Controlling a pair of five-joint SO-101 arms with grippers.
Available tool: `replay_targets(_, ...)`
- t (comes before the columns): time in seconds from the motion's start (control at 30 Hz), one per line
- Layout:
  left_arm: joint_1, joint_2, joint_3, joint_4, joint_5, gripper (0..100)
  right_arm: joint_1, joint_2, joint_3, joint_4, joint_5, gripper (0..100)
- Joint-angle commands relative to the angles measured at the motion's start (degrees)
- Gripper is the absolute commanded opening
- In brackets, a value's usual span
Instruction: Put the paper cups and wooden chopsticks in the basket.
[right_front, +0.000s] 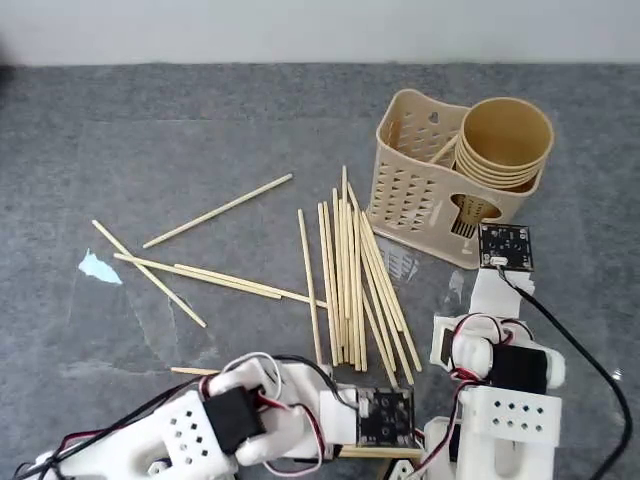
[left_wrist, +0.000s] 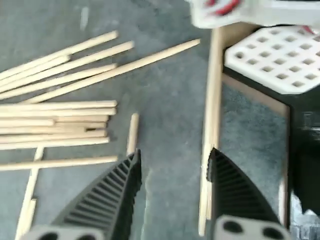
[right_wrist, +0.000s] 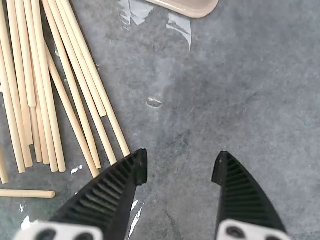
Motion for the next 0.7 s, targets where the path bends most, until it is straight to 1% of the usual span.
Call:
replay_targets(0.0,1.6,0.1,1.5,-3.6,0.7,21,0.6,-0.5,-0.1,0.2,-0.4,22.6)
replay_targets(0.17,1.8,10.5,2.3,-9.0,0.7,21,0.6,-0.5,-0.1,0.2,-0.4,22.6)
replay_targets(0.33,1.8,22.2,2.0,-16.7,0.7,21,0.6,-0.5,-0.1,0.2,-0.4,22.6)
replay_targets(0.5,2.3,26.5,-1.9,-14.0,0.7,21,0.6,-0.5,-0.1,0.2,-0.4,22.6)
replay_targets(0.6,4.3,26.7,-1.6,-13.7,0.7,21,0.6,-1.0,-0.1,0.2,-0.4,22.6)
replay_targets(0.67,5.5,26.9,-1.6,-13.7,2.5,21,0.7,-1.0,-0.4,0.2,-0.4,22.6)
